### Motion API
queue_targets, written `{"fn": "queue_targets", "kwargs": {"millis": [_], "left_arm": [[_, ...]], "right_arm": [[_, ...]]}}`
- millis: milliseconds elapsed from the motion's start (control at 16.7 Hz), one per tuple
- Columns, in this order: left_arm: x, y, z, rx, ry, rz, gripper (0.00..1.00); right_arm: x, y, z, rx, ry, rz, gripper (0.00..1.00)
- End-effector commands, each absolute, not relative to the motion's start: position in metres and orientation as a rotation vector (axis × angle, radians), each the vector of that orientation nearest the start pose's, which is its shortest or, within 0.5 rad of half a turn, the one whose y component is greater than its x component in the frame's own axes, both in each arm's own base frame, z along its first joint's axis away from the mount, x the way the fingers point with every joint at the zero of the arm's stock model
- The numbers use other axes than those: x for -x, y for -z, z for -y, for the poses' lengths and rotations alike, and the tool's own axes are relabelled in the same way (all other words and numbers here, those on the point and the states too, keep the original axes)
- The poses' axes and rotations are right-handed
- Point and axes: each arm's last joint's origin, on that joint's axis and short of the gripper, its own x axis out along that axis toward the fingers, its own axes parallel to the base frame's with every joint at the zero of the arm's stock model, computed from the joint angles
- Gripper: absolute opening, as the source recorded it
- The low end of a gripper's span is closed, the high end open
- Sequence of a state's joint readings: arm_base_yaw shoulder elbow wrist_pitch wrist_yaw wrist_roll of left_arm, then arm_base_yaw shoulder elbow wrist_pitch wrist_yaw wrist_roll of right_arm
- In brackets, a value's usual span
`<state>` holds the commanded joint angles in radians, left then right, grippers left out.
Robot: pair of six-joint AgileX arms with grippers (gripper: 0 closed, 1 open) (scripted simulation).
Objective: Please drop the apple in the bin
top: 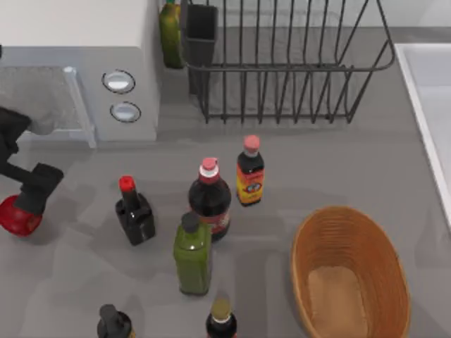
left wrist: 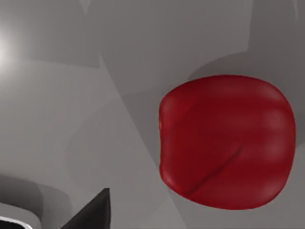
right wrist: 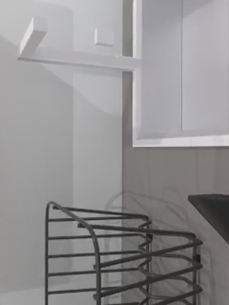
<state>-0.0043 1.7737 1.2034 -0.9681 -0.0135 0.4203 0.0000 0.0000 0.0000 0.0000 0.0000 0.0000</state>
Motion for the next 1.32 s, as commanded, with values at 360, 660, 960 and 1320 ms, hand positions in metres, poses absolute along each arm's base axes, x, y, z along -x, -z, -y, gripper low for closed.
{"fn": "queue_targets", "kwargs": {"millis": [360,660,960,1320], "left_arm": [[-0.310,-0.144,-0.002,-0.345,0.315,-1.524,1.00],[-0.323,-0.111,-0.002,-0.344,0.314,-1.523,1.00],[-0.326,-0.109,-0.002,-0.345,0.313,-1.518,1.00],[-0.326,-0.109,-0.002,-0.345,0.313,-1.518,0.55]], "right_arm": [[-0.106,-0.160,0.001,0.000,0.000,0.000,1.00],[-0.106,-0.160,0.001,0.000,0.000,0.000,1.00],[-0.106,-0.160,0.001,0.000,0.000,0.000,1.00],[-0.106,-0.160,0.001,0.000,0.000,0.000,1.00]]}}
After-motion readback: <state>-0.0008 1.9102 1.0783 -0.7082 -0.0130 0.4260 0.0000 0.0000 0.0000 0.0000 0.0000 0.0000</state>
